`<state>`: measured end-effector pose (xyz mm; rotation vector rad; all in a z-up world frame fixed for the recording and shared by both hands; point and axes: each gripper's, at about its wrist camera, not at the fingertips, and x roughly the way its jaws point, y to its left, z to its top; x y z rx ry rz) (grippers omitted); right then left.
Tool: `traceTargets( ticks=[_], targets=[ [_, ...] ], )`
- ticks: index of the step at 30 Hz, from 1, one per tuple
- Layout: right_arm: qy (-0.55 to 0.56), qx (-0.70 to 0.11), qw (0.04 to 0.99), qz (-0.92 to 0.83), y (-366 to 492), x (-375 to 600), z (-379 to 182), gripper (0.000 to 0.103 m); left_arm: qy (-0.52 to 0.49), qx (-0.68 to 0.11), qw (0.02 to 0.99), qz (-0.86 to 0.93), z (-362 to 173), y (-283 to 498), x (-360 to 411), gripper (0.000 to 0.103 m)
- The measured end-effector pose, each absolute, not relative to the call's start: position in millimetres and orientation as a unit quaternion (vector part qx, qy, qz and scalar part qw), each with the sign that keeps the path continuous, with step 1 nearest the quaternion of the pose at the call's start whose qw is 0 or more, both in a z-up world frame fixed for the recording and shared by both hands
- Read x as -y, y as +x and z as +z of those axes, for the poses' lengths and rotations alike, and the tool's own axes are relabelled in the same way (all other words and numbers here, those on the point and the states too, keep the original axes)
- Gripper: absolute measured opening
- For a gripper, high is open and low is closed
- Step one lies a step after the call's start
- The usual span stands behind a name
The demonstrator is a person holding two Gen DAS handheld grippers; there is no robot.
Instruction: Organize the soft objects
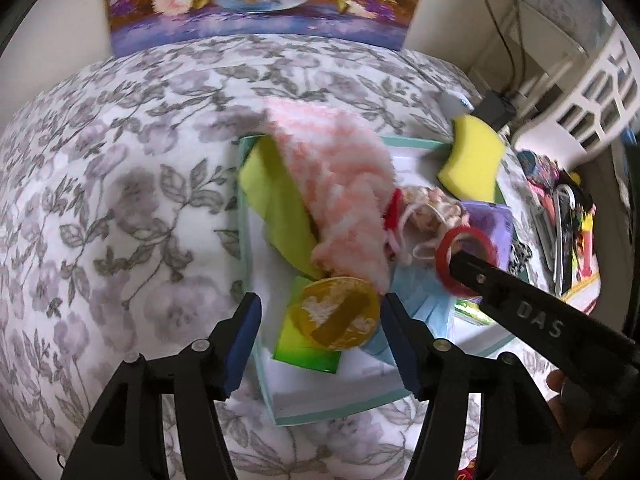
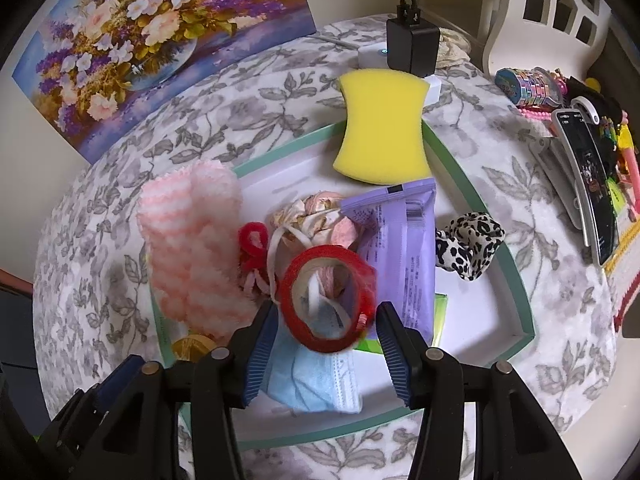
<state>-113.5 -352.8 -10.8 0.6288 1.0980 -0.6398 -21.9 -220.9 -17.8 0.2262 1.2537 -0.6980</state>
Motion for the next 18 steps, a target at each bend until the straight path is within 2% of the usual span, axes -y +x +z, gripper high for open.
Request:
traceTargets(
  ticks=[1,6,8,9,13,18],
  targets=[
    [0.289,-0.503,0.760,-0.293,-114,352,-10,0.059,0.098,-0.575,0.749,-0.314,-18,-20,218,0.074],
    [0.281,-0.501,0.766,-0.289,-112,346,-6,0.068,0.062,-0.582,0.757,-0.290,-17,-6,199,0.075],
    [0.278,-0.501,0.768,-0.288,-111,344,-6,0.072,0.056,-0.579,0.764,-0.277,-16,-3,193,0.090],
    [0.276,-0.501,0.769,-0.286,-111,343,-5,0.072,0.055,-0.577,0.770,-0.267,-16,0,189,0.092],
    [0.264,-0.504,0.772,-0.283,-110,336,-6,0.081,0.047,-0.569,0.789,-0.227,-17,8,173,0.094],
    [0.242,-0.515,0.772,-0.282,-113,325,-11,0.084,0.054,-0.570,0.800,-0.182,-22,17,154,0.094]
  ],
)
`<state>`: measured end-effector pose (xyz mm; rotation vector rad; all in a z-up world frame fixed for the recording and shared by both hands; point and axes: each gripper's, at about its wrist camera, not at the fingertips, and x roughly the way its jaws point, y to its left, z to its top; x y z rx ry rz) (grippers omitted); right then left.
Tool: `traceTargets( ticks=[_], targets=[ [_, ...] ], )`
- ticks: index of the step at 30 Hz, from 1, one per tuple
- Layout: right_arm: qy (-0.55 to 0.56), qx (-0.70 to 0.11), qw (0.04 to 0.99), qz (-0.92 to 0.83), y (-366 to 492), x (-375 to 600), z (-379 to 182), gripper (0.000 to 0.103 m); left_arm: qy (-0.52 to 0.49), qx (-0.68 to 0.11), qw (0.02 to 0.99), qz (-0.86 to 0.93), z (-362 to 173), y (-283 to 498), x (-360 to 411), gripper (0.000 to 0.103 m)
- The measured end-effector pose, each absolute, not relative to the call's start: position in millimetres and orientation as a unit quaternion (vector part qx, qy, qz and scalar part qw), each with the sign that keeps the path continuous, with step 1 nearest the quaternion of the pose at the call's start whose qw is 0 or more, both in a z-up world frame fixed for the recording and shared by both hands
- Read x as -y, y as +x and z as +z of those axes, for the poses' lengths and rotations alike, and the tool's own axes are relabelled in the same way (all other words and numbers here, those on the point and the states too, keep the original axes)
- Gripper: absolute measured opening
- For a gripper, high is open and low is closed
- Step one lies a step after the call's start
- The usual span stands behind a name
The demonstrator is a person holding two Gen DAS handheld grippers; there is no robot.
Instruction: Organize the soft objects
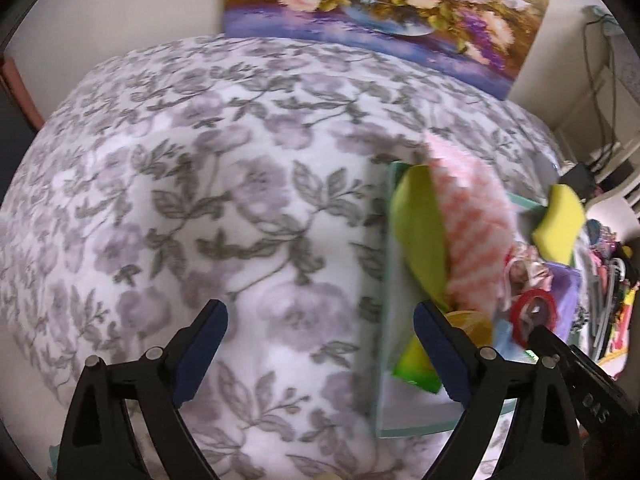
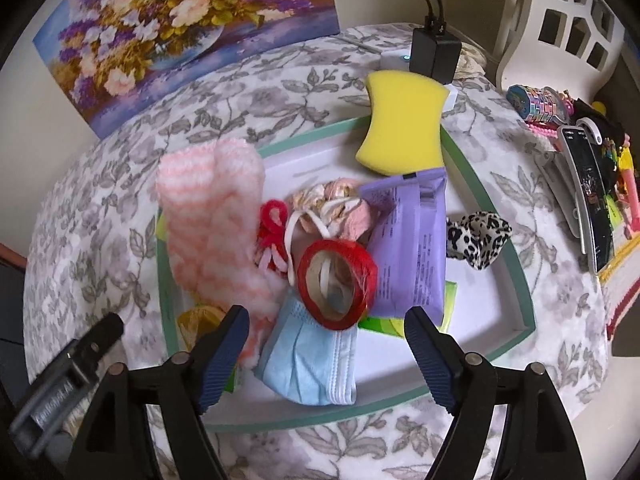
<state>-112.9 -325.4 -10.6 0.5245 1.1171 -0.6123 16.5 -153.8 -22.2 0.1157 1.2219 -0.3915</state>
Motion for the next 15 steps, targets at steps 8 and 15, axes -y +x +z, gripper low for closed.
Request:
traceTargets(
  ticks=[8,15],
  targets=[
    [0.220,-0.514,0.782,-0.274,-122,305,-10,0.103,0.088,-0.571,0.802,-0.154,-27,12,137,0.095],
    [0.193,-0.517,0.789,-0.270,-128,289,-7,0.103,0.108,-0.567,0.802,-0.155,-21,2,126,0.095]
  ],
)
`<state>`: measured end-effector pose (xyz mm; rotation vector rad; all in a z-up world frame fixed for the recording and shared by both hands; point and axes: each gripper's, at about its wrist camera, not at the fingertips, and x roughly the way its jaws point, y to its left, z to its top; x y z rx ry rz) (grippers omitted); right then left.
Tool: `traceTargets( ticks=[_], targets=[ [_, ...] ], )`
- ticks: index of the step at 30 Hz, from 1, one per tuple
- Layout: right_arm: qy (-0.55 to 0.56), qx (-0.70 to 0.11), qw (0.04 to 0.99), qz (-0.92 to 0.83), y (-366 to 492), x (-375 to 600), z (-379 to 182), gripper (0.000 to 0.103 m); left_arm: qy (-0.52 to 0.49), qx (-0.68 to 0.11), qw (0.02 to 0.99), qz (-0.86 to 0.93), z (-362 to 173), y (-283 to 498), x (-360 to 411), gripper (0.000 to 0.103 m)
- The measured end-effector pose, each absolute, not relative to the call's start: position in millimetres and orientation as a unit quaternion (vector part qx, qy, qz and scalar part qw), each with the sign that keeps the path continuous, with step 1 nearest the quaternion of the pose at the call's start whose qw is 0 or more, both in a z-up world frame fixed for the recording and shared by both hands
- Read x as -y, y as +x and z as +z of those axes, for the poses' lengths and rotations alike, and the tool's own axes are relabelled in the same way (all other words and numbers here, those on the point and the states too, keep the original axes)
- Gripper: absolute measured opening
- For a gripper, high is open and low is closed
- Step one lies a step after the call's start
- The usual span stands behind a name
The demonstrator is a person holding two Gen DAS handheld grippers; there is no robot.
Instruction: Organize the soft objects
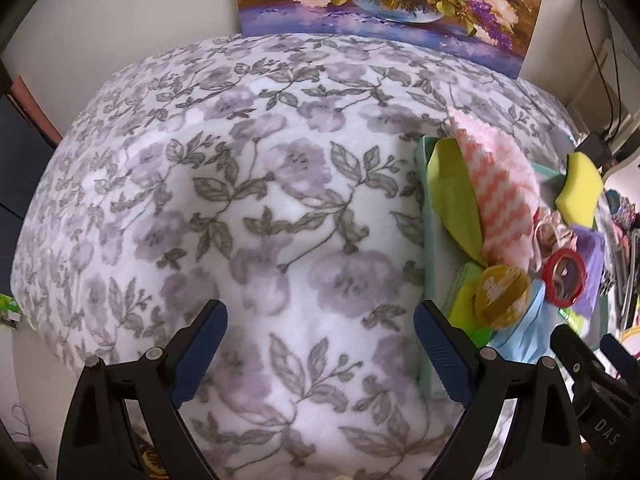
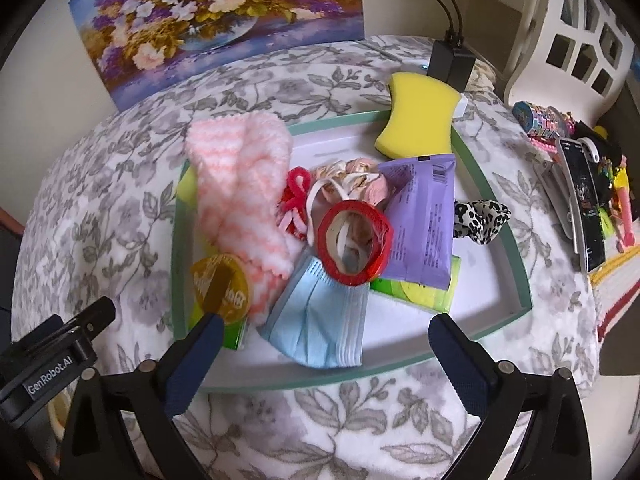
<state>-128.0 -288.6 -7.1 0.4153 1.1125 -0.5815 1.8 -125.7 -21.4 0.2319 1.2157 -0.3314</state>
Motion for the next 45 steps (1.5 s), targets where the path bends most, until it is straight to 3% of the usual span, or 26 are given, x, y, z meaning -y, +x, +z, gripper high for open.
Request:
traceTargets(
  ticks=[16,45],
  targets=[
    [0.177,-0.498,0.807,-0.265,-142,266,9,0.103,0.166,-0.526,0.828,-0.097,-2,-21,100,0.095],
    [0.169,-0.479,0.821,-0.262,-152,261,21,0.103,0.149,-0.522,0.832,-0.116,11,-31,90,0.095]
  ],
)
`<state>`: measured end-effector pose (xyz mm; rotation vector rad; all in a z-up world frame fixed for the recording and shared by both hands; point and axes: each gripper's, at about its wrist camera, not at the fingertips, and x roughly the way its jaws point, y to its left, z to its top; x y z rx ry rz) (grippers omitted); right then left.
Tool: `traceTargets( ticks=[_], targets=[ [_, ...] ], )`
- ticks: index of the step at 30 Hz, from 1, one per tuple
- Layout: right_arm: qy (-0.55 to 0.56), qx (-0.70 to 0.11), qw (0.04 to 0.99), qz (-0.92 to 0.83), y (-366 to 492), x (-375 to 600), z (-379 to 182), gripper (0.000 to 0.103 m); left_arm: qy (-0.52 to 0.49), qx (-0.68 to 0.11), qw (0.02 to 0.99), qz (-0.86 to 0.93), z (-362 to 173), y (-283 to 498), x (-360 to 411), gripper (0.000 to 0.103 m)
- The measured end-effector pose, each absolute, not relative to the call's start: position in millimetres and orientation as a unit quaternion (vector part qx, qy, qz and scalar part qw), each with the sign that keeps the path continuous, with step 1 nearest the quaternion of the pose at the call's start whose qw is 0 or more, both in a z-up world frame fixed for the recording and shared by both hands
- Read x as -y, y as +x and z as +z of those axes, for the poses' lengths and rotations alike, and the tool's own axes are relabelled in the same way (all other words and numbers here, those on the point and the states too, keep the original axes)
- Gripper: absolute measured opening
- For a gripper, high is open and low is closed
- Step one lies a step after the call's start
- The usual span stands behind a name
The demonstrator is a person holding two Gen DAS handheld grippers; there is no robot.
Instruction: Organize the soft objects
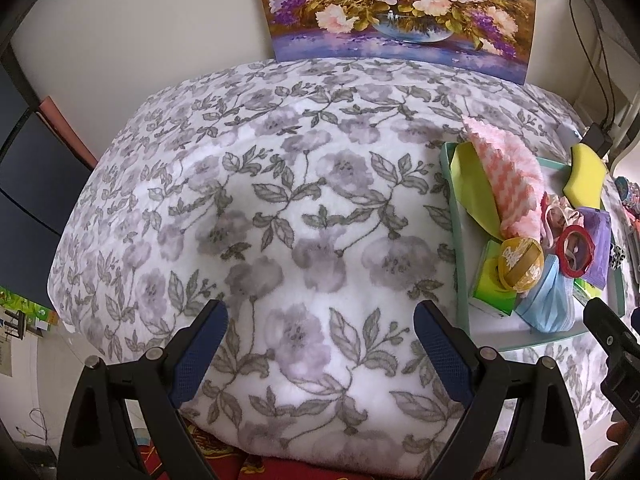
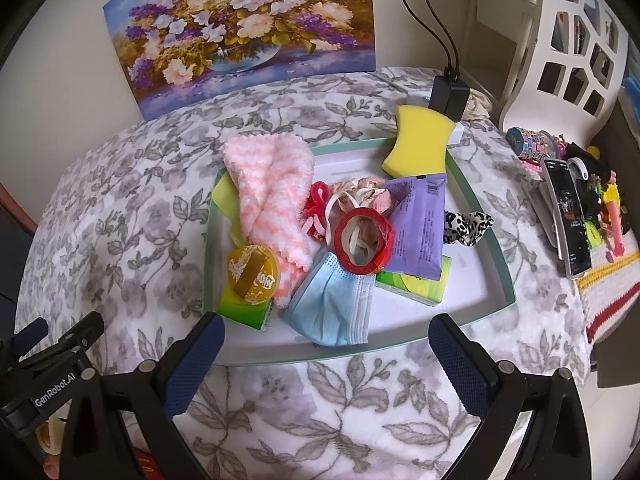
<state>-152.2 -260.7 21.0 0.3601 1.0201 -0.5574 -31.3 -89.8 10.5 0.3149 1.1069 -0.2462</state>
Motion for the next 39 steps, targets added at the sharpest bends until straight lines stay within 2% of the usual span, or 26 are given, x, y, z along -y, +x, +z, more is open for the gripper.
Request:
traceTargets(
  ticks=[39],
  targets=[
    [0.165,-0.487,0.815,-0.266,-151.6,264.7,16.8,0.103,0.148,-0.533,0.827,-0.101,5.4,-25.7,85.3,0.095]
  ],
)
